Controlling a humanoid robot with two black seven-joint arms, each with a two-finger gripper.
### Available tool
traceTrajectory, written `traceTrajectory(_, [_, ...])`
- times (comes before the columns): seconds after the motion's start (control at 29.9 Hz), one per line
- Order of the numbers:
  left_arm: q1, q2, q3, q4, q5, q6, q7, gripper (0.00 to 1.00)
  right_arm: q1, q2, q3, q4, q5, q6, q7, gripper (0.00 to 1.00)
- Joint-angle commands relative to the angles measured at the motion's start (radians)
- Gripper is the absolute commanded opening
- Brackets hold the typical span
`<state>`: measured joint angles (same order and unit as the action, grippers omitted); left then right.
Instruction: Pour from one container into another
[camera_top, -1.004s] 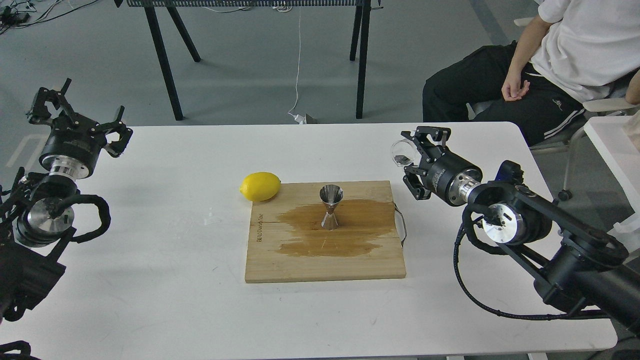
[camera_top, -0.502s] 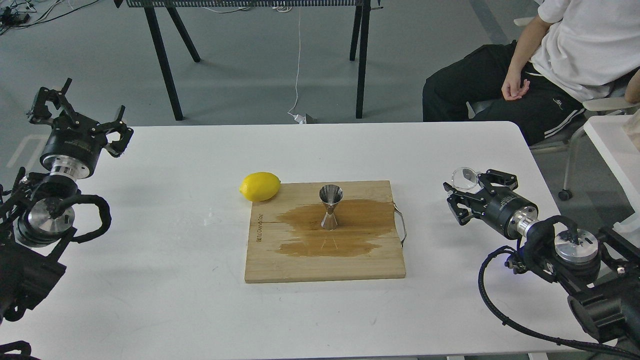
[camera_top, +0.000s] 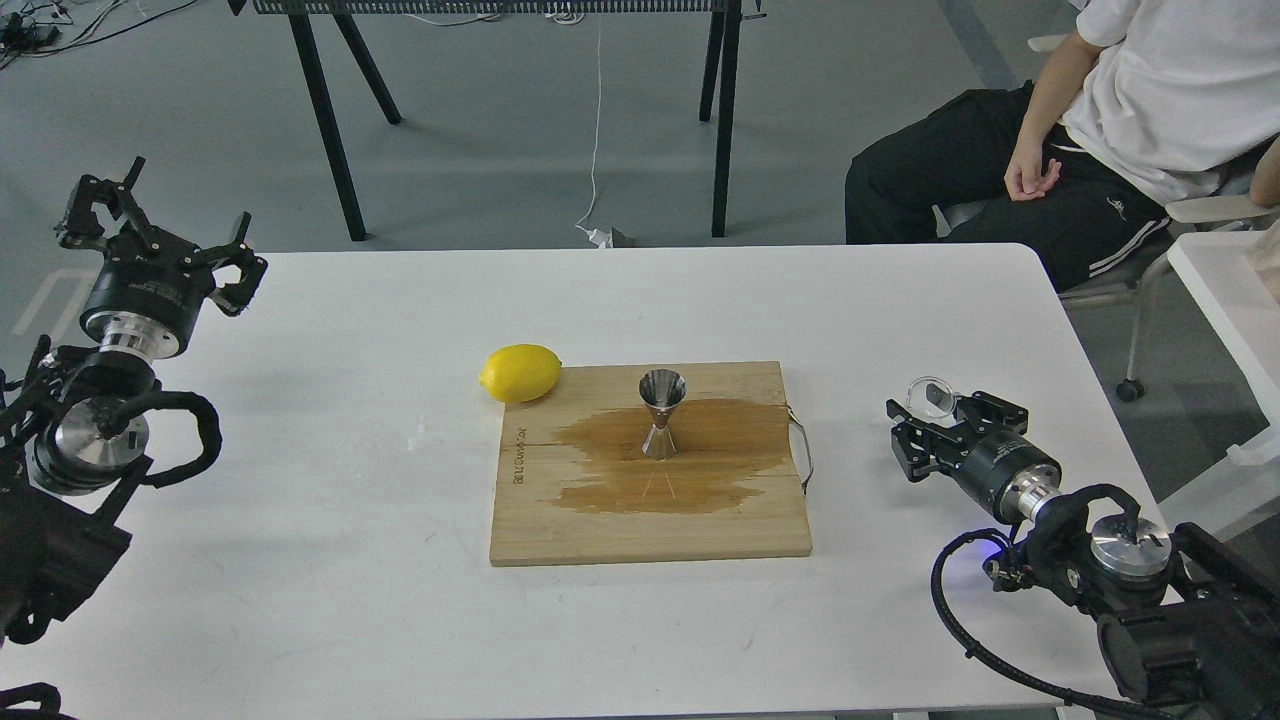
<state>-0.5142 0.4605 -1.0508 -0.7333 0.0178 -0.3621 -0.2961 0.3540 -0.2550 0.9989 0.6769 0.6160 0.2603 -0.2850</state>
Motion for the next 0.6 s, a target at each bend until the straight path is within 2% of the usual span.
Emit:
traceTrajectory(0.0, [-0.001, 0.001, 0.0, 0.0, 0.001, 0.002, 0.0, 1.0, -0.01, 0.031, 0.026, -0.022, 0.001, 0.0, 0.001, 0.42])
traceTrajectory(0.13, [0.0, 0.0, 0.002, 0.0, 0.001, 0.003, 0.0, 1.0, -0.01, 0.056, 0.041, -0.065, 0.001, 0.002, 0.003, 0.43])
traceTrajectory(0.57, [0.005, 0.0, 0.002, 0.0, -0.001, 0.003, -0.001, 1.0, -0.012, 0.065, 0.041, -0.076, -0.001, 0.0, 0.007, 0.58])
